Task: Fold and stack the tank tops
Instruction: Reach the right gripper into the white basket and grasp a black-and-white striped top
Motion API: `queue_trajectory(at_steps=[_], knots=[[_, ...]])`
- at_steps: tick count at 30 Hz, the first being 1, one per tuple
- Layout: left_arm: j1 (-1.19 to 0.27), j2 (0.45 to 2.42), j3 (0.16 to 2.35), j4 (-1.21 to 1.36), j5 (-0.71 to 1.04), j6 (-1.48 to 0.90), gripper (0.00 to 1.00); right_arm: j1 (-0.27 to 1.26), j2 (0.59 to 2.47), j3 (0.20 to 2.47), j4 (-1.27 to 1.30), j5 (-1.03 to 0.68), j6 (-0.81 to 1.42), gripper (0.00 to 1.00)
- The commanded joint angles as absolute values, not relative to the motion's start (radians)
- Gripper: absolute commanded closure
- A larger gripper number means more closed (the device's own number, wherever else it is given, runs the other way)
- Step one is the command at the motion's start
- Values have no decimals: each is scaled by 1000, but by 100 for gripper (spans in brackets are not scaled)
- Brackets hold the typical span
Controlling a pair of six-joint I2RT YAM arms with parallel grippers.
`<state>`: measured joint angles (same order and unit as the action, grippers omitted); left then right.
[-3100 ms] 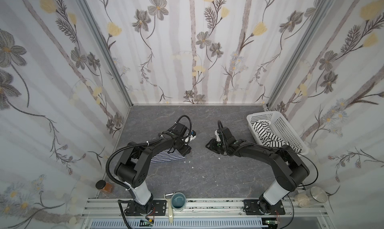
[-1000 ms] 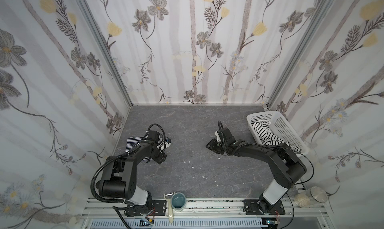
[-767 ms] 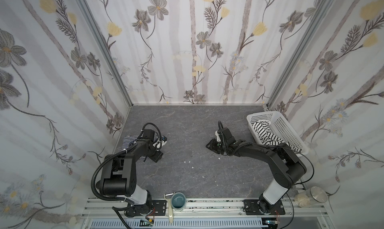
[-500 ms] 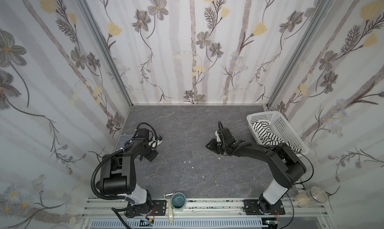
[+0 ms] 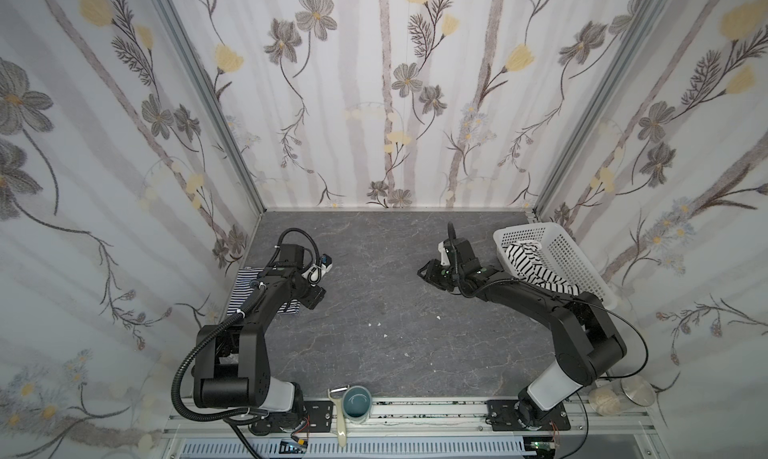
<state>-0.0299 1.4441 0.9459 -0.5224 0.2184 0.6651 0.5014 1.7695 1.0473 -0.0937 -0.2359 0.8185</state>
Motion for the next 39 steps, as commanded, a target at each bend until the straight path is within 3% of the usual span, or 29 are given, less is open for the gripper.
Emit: queue_trajectory(at_steps=[1, 9, 11, 12, 13, 22, 36, 39], knots=[[-64, 1436, 992, -511, 356, 524, 35, 446, 1722, 1103, -211, -160, 744, 62], [-251, 1443, 980, -342, 271, 421, 35, 176, 1672, 1242, -387, -125, 621, 42], [-281, 1458, 977, -325, 269, 407, 35, 101, 1666, 1255, -405, -122, 593, 30], [-298, 1464, 972, -316, 254, 408, 35, 58, 1663, 1259, -418, -111, 580, 19], [-314, 1468, 965, -306, 235, 411, 35, 17, 1666, 1264, -435, -103, 562, 15], [-354, 1476, 905, -229, 229, 381, 35, -232, 1783, 1247, -488, -1, 470, 12], [-365, 1477, 893, -208, 235, 373, 35, -268, 1938, 1263, -593, 84, 353, 12], [-367, 1481, 897, -204, 234, 370, 35, -267, 1954, 1262, -597, 86, 330, 17]])
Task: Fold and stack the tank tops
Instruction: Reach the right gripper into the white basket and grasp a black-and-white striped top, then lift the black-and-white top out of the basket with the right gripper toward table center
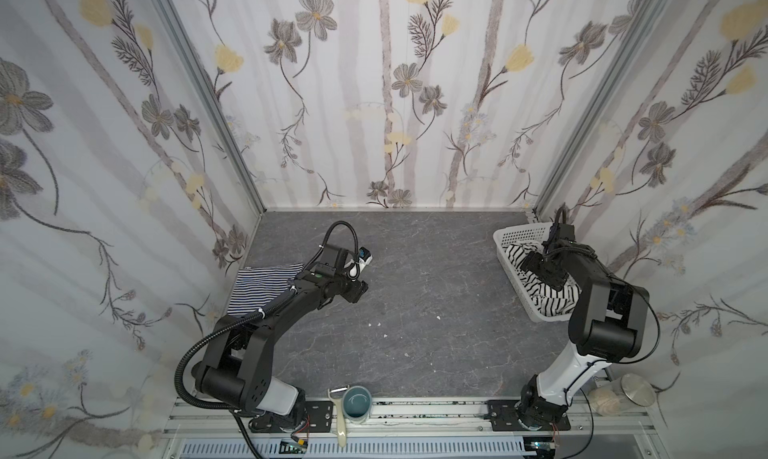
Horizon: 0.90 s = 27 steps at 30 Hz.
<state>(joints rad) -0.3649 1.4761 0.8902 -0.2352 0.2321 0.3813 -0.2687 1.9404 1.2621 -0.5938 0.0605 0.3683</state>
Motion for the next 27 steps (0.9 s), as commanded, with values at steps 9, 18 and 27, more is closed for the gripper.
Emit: queue_trajectory(at_steps=[9, 18, 27], knots=[[-376, 1489, 893, -201, 208, 372, 35, -268, 2013, 1272, -607, 98, 319, 32], [-377, 1500, 891, -198, 193, 374, 35, -267, 2019, 1263, -581, 79, 332, 100], [-378, 1512, 894, -196, 184, 371, 35, -271, 1731, 1302, -549, -75, 428, 100]])
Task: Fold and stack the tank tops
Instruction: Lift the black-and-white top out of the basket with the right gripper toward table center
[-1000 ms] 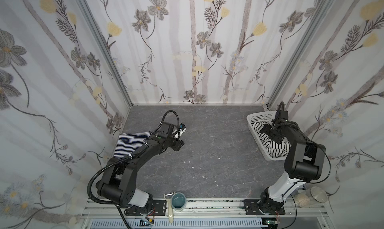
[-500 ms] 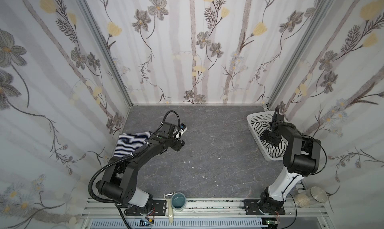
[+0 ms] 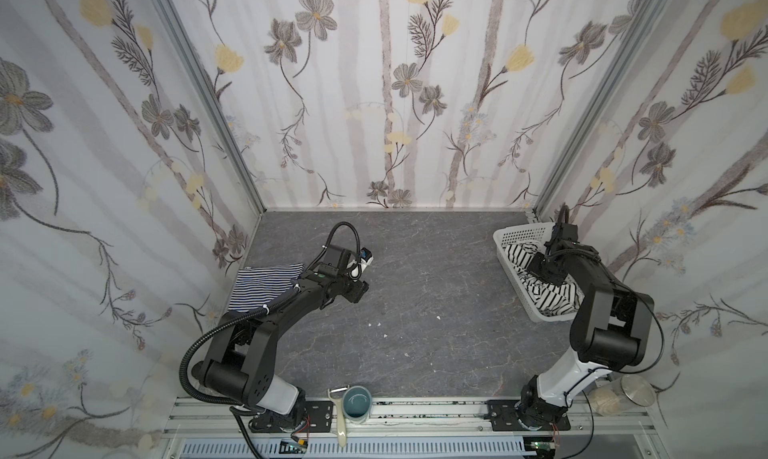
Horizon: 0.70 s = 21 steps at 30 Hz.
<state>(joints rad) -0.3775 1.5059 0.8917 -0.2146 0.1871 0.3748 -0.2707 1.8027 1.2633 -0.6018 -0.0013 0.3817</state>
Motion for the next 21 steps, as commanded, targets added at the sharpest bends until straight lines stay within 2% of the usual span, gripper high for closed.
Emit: queue_trajectory(at_steps=[1, 7, 12, 17, 21], knots=[[-377, 1515, 896, -196, 188, 370, 35, -272, 1695, 1335, -561, -94, 439, 100], [-376, 1525, 901, -196, 183, 368, 35, -263, 1550, 1566, -657, -278, 469, 100], [-376, 1536, 902, -196, 169, 369, 35, -192, 1458, 1704, -678, -399, 479, 100], [-376, 1540, 909, -194, 150, 371, 35, -33, 1420, 1763, -635, -472, 532, 100], [-374, 1539, 911, -192, 138, 371, 35, 118, 1453, 1721, -589, -424, 566, 100]])
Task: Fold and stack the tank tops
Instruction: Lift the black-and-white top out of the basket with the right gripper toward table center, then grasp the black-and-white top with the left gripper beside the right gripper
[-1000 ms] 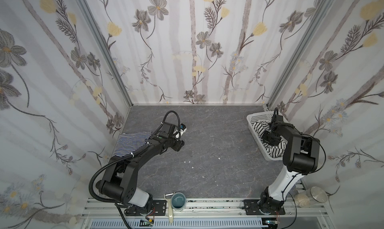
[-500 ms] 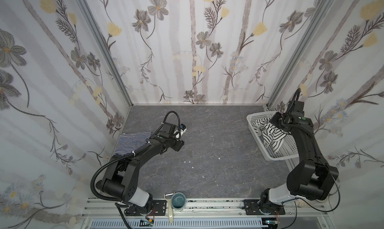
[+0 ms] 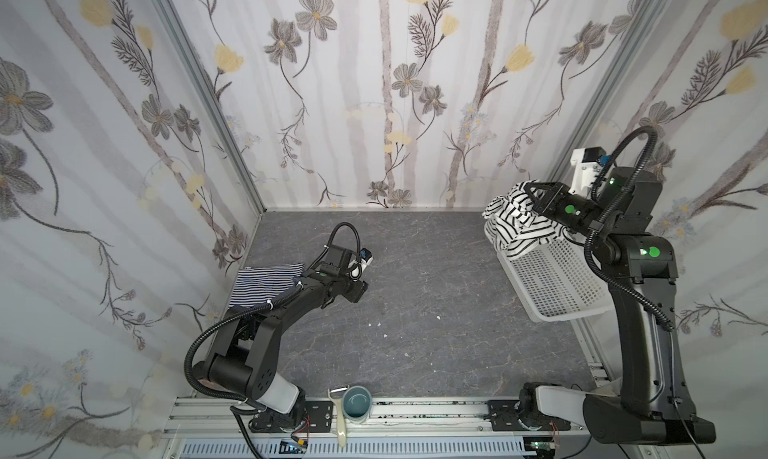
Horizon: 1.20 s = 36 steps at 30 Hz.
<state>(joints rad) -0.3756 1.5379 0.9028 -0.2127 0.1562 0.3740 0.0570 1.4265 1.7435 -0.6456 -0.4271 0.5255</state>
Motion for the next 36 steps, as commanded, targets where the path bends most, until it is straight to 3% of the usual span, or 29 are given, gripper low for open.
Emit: queue_trajectory(at_steps=[1, 7, 12, 19, 23, 25, 30, 36], knots=[[-374, 1539, 912, -192, 137, 371, 35, 161, 1473, 1690, -572, -401, 574, 100], [-364, 1530, 901, -192, 144, 367, 35, 391, 1712, 1459, -386, -381, 658, 100], [-358, 1518, 893, -193, 146, 369, 35, 549, 1998, 1598, -479, -325, 634, 100], [-355, 1528, 880, -196, 199, 371, 35, 634, 2184, 1729, -572, -290, 611, 97], [-354, 1555, 900, -196, 133, 368, 35, 679, 2283, 1751, -550, -326, 633, 96], [-345, 1571, 915, -196, 76, 364, 35, 696, 2314, 1753, -502, -379, 659, 87], [-294, 1585, 940, -196, 58, 347, 35, 703, 2343, 1698, -214, -577, 788, 54], [-314, 1533, 896, -210, 161, 388, 35, 665, 2209, 1612, -233, -485, 743, 48]])
